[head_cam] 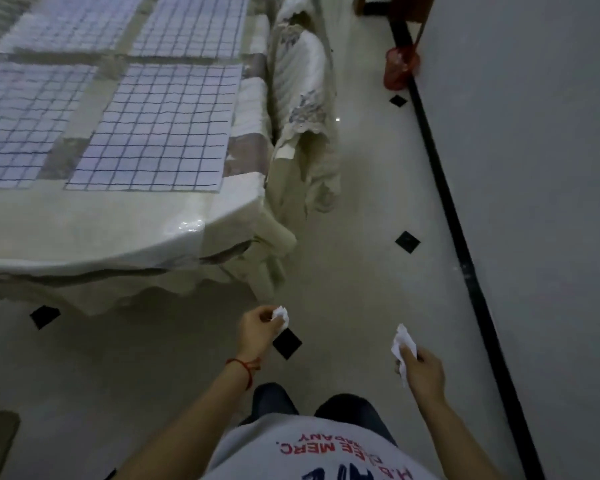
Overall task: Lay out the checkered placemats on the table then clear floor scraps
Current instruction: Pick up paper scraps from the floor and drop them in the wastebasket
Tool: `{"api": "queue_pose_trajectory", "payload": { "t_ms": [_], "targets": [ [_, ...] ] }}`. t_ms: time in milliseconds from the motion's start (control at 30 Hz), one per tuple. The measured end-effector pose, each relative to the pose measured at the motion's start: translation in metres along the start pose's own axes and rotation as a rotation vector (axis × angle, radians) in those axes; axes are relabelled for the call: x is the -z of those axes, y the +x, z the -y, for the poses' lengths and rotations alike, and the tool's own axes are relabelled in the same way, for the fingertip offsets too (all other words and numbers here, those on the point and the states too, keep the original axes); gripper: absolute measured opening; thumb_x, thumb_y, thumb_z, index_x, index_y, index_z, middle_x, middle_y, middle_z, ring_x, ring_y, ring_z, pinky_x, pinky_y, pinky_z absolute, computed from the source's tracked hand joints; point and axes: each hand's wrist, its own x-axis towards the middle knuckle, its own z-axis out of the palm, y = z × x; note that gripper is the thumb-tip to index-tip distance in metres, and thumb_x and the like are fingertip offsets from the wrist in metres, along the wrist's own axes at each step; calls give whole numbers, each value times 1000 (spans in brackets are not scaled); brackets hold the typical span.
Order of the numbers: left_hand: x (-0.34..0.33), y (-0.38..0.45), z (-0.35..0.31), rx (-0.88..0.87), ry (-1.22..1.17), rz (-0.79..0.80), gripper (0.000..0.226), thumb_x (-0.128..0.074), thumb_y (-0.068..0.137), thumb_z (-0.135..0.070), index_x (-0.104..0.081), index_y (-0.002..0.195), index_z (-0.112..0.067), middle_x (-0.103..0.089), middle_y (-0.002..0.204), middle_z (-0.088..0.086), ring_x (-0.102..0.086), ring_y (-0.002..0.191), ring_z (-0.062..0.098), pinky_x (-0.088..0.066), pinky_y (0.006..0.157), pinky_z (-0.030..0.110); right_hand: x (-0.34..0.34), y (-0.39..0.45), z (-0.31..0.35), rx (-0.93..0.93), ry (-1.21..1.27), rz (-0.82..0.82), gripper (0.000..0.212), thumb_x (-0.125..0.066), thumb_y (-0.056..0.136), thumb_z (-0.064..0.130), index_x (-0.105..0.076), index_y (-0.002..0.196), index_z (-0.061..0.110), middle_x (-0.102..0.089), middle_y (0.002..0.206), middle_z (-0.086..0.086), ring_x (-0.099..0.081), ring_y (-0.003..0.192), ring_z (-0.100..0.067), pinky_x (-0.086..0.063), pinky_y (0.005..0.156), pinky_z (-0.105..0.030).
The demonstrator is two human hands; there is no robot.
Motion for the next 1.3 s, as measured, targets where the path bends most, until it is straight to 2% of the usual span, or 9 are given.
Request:
{"api": "queue_pose_trajectory", "payload": {
  "t_ms": [100,333,633,733,867,1033,1133,1200,1300],
  "targets": [
    [-53,13,-22,-6,45,35,14,-65,84,-16,-67,70,-17,-66,66,-1,-59,61,9,-46,57,13,46,26,-2,-29,62,-61,37,-54,91,23,-54,56,11,-58,60,-9,-56,57,-22,-41,54,-26],
    [-131,54,-70,-8,45,123,16,-61,86,-12,-64,72,-19,-64,69,1,-59,66,11,-47,64,18,95,90,13,-132,138,-97,35,-54,90,18,-54,57,5,-60,64,-14,-58,65,-27,-39,53,-25],
    [-183,172,-112,70,57,62,24,-63,84,-9,-65,63,-19,-65,62,-1,-59,64,16,-47,63,26,110,225,109,-167,156,-97,33,-54,90,13,-54,57,13,-60,65,-6,-58,66,-23,-42,56,-24],
    [-211,214,-144,104,77,115,23,-61,86,-11,-64,63,-15,-63,64,4,-57,64,16,-46,62,24,121,279,149,-181,124,-105,32,-54,90,14,-56,59,9,-60,66,-8,-57,67,-25,-42,57,-25],
    [-257,283,-204,55,83,215,26,-59,87,-12,-65,63,-4,-62,61,5,-55,63,15,-45,63,25,134,344,197,-178,108,-146,28,-55,89,17,-63,77,-7,-67,82,-22,-63,78,-35,-51,73,-37],
    [-317,380,-285,-68,103,247,25,-58,88,-8,-62,63,-7,-60,44,-13,-51,47,-5,-43,55,16,149,407,241,-204,139,-160,20,-52,91,14,-60,75,4,-60,74,-11,-57,72,-26,-39,56,-23],
    [-347,436,-332,-105,83,224,23,-58,87,-7,-62,65,-4,-60,43,-15,-51,45,-5,-43,50,12,159,457,262,-235,134,-173,25,-53,91,13,-56,66,11,-59,74,-10,-56,74,-25,-35,53,-22],
    [-364,473,-355,-116,89,197,26,-59,87,-8,-63,62,-8,-61,43,-15,-52,45,-5,-45,51,12,163,498,280,-249,115,-176,32,-53,91,13,-53,59,15,-59,74,-10,-56,74,-25,-33,52,-23],
    [-381,521,-386,-83,89,124,17,-60,87,-8,-65,70,-5,-63,44,-16,-56,47,-4,-48,52,14,164,561,325,-231,99,-146,38,-52,92,13,-49,54,16,-54,63,-5,-51,62,-19,-31,51,-23]
  ]
}}
